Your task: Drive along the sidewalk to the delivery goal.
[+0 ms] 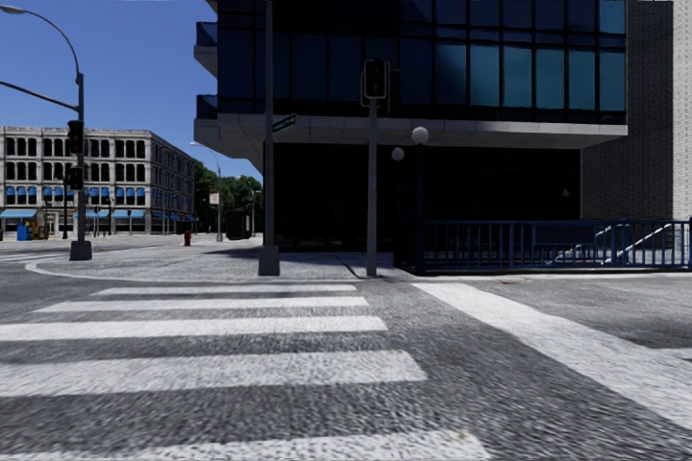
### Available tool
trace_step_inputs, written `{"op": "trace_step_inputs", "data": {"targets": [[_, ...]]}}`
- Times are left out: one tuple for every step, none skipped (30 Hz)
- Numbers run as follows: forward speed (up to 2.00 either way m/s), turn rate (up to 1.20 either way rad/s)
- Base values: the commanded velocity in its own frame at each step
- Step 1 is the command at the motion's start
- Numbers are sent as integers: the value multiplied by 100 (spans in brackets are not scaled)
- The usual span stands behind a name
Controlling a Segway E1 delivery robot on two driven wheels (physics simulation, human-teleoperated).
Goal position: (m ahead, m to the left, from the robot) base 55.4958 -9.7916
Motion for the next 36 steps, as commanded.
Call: {"op": "trace_step_inputs", "data": {"targets": [[200, 14], [200, 5], [200, 0], [200, 0], [200, 0], [200, 0], [200, 0], [200, 0], [200, 0], [200, 0], [200, 0], [200, 0], [200, 0], [200, 11], [200, 26], [200, 26], [200, 38], [200, 41], [200, 41], [200, 42], [200, 42], [200, 41], [200, 41], [200, 26], [200, 10], [200, 10], [200, 0], [198, 0], [197, 0], [197, 0], [195, 0], [193, 0], [193, 0], [192, 0], [192, 0], [192, 0]]}}
